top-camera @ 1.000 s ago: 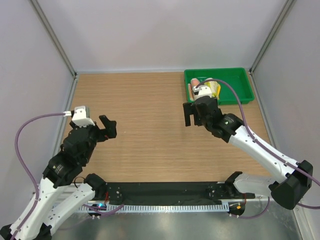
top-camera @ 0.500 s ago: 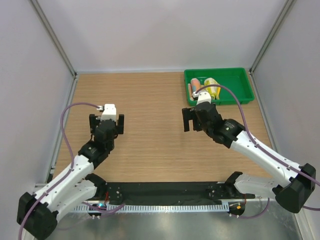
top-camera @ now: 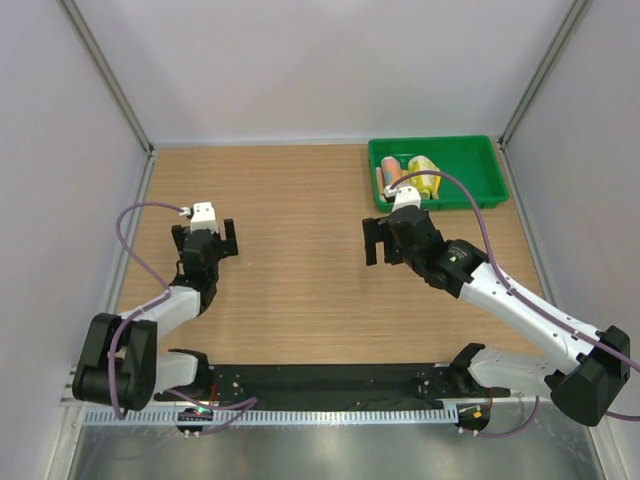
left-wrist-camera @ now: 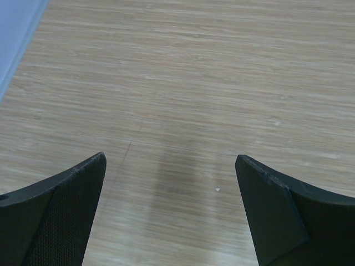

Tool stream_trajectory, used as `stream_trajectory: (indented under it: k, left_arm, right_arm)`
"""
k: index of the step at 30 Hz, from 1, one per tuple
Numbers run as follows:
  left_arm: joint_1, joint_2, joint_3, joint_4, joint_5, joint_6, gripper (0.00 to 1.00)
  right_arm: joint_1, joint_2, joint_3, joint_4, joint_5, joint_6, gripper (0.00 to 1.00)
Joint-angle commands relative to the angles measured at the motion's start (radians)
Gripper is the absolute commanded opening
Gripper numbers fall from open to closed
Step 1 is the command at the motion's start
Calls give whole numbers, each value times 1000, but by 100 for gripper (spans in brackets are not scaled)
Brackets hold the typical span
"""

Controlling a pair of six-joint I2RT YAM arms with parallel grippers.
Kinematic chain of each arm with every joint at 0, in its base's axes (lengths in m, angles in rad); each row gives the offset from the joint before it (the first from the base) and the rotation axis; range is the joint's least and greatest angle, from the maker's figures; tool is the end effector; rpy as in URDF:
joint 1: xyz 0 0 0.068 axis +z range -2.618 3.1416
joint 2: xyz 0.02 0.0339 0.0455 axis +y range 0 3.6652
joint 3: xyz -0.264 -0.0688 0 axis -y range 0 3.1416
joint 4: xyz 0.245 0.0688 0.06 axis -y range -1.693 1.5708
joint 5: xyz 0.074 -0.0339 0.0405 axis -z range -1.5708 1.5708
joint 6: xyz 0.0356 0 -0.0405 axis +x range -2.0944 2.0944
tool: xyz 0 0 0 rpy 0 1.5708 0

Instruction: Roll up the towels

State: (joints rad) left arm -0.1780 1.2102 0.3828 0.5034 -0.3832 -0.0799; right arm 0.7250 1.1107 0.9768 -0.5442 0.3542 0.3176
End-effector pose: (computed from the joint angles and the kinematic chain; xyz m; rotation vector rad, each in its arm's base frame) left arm 0.2369 -0.0291 0.1867 -0.1676 1.8672 0.1855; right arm 0.1857 0.1481 0.3094 -0.2603 2.1904 0.1827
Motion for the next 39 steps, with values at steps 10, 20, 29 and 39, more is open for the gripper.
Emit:
stream_trajectory:
  k: [10,20,29,39]
  left_arm:
    - [139,175,102,316,222,-17,100]
    - [173,379,42,639,348,-120,96]
    - [206,48,139,37,219,-38,100]
    - [190,268,-61,500,294,-40,100]
  right_arm:
    - [8,-19,2,44,-14,15,100]
    - [8,-11,0,49,-21,8,100]
    - [7,-8,0,53,3,0,100]
    - [7,-23,-55,173,14,6,100]
